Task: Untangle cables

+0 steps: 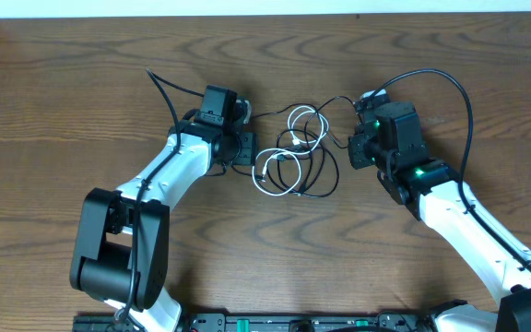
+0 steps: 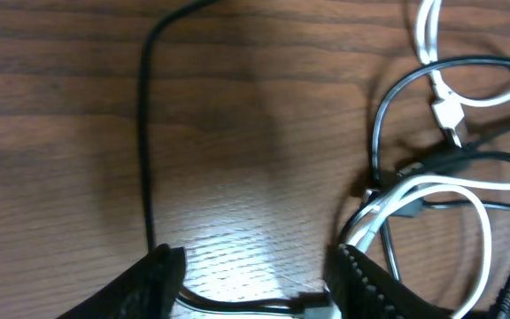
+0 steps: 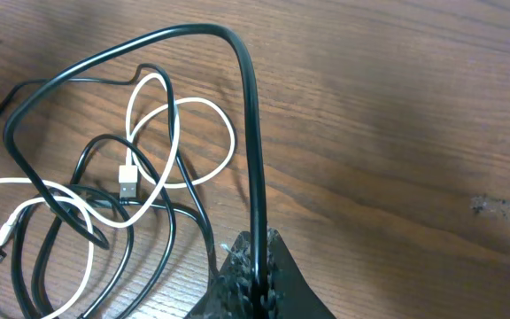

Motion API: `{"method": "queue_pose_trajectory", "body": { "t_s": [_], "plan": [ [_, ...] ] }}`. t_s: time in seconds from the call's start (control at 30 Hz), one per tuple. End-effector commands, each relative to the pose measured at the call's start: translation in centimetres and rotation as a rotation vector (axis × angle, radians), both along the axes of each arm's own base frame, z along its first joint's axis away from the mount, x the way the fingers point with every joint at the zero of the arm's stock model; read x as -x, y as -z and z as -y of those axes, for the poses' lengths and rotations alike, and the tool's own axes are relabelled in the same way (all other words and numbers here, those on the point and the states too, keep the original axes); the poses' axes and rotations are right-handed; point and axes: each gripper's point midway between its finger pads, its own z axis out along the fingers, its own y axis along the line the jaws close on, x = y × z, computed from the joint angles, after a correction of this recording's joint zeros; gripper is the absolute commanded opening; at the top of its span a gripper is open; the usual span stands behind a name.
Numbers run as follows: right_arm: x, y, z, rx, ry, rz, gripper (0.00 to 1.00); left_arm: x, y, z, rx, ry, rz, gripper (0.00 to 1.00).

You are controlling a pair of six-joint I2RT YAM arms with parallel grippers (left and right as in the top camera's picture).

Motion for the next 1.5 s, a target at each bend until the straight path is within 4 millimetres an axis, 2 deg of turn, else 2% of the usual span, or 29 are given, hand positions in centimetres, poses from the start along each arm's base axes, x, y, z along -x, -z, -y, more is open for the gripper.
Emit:
{"method": "queue_pose_trajectory", "body": {
  "t_s": [0.0,0.2,0.43,0.6,0.77,0.93,1.47],
  "plan": [
    [-0.3,-0.1,0.3,-0.003,0.022,0.002,0.01,-0.2,0.3,-0.4,-0.029,-0.012,0.003,0.58],
    [-0.4,-0.2,0.3,-0.004,0.022,0.005,0.01,0.5,-0.1,1.4,0.069,0.035,-0.025,0.6],
    [-0.4,-0.2,0.3,-0.004,0.022,0.005,0.01,0.8,0.1,1.4,0.074,0.039,-0.037,0.6],
    [-0.4,-0.2,0.3,-0.003,0.022,0.005,0.01,1.9,-0.3,3.3,0.177,0.113,-0.067,0.61],
    [-0.4,-0.2,0.3,-0.004,0.022,0.005,0.01,2.4,0.4,3.0,0.165,0.108,-0.078,0.61],
    [-0.4,-0.2,0.3,-0.004,0.022,0.005,0.01,2.7,1.6,1.7,0.094,0.08,-0.077,0.61],
    [-0.4,-0.2,0.3,-0.004,0.022,0.005,0.01,1.4,1.6,2.0,0.107,0.083,-0.024,0.61]
  ]
}}
